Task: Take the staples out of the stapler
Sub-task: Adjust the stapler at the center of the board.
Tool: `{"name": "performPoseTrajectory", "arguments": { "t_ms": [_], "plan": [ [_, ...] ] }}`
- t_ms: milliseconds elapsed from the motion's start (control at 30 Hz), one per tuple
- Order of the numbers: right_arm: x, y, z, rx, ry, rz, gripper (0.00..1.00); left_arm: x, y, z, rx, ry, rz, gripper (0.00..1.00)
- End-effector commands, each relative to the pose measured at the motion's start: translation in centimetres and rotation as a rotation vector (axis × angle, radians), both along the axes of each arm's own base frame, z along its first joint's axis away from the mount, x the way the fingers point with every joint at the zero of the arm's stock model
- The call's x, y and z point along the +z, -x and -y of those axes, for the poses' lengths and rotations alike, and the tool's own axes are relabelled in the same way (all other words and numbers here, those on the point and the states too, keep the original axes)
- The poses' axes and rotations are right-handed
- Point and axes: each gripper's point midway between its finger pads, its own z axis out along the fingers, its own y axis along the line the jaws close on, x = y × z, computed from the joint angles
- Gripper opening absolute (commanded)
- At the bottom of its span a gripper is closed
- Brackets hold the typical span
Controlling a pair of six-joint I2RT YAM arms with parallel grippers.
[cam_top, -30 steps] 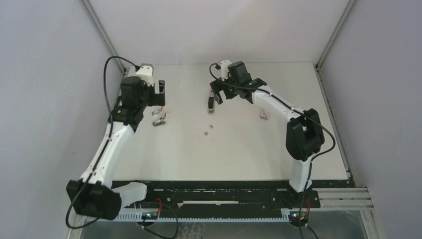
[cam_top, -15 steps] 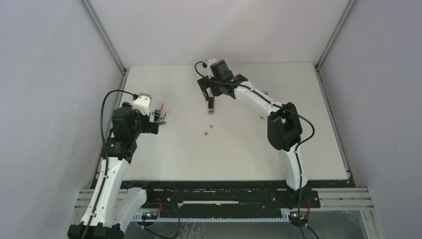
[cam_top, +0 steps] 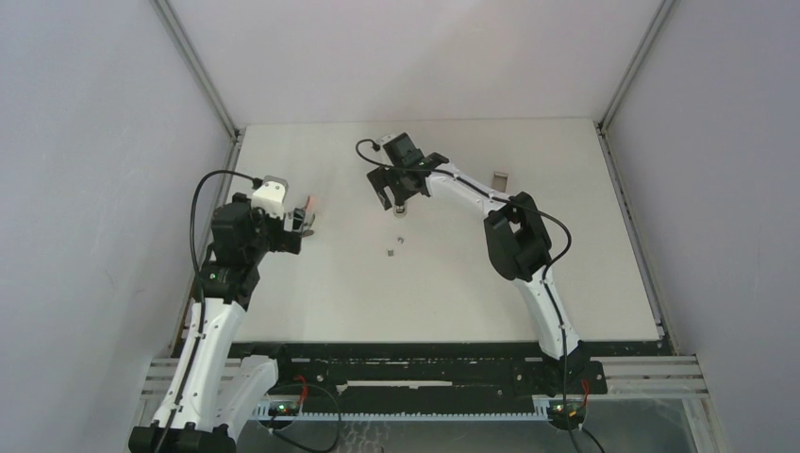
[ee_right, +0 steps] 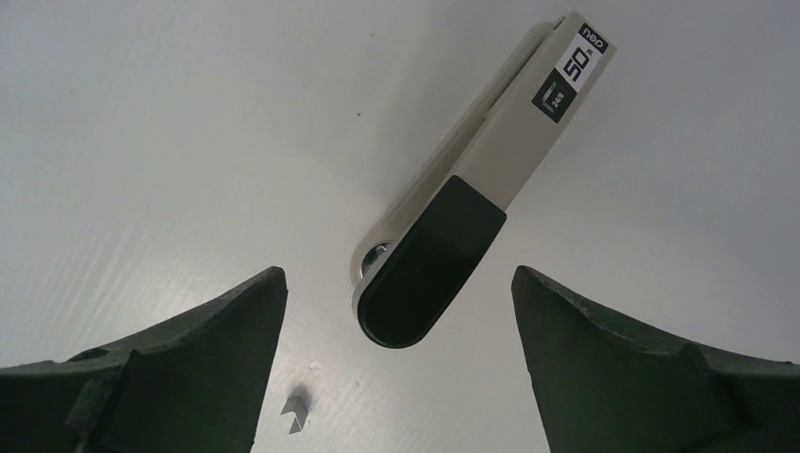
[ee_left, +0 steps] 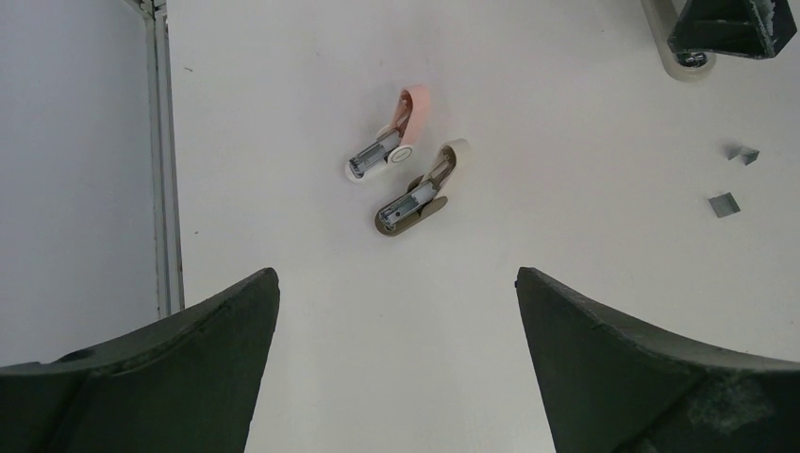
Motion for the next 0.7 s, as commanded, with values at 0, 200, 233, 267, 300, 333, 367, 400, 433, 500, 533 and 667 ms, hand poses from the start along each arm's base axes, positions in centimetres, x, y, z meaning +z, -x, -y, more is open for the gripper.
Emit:
{"name": "performPoseTrajectory", "arguments": {
  "t_ms": [0, 200, 233, 267, 300, 333, 367, 400, 433, 500, 533, 667],
  "plan": [
    [2.15, -1.41, -0.42, -0.035, -0.013, 0.070, 0.87, 0.93, -0.58, -0.13, -0.001, -0.005, 0.058, 1.00],
    [2.08, -1.52, -0.45, -0.048, -0.013, 0.071, 0.72, 1.09, -0.61, -0.36, 0.011, -0.009, 0.070, 1.00],
    [2.12, -1.53, -0.45, -0.051, -0.014, 0.071, 0.70, 1.10, -0.59, -0.39, 0.013, -0.009, 0.072, 1.00],
    [2.17, -1.50, -0.48, -0.053, -0.017, 0.069, 0.68, 1.11, -0.59, -0.43, 0.015, -0.010, 0.073, 1.00],
    [2.15, -1.44, -0.51, -0.053, -0.020, 0.066, 0.66, 1.19, -0.61, -0.46, 0.018, -0.008, 0.076, 1.00],
    [2.12, -1.35, -0.59, -0.052, -0.024, 0.061, 0.62, 1.19, -0.61, -0.50, 0.019, -0.009, 0.077, 1.00],
    [2.11, -1.30, -0.62, -0.054, -0.028, 0.058, 0.61, 1.28, -0.61, -0.51, 0.021, -0.010, 0.081, 1.00],
    [2.12, -1.24, -0.72, -0.054, -0.032, 0.056, 0.59, 1.27, -0.61, -0.57, 0.023, -0.010, 0.082, 1.00],
    [2.10, -1.22, -0.70, -0.054, -0.033, 0.053, 0.57, 1.28, -0.61, -0.62, 0.026, -0.011, 0.083, 1.00],
    [2.15, -1.21, -0.73, -0.058, -0.036, 0.051, 0.55, 1.31, -0.61, -0.68, 0.030, -0.013, 0.085, 1.00],
    [2.08, -1.15, -0.71, -0.061, -0.035, 0.049, 0.54, 1.35, -0.60, -0.75, 0.033, -0.013, 0.086, 1.00],
    [2.07, -1.14, -0.22, -0.082, -0.040, 0.032, 0.47, 1.39, -0.62, -0.73, 0.033, -0.013, 0.088, 1.00]
  ]
}}
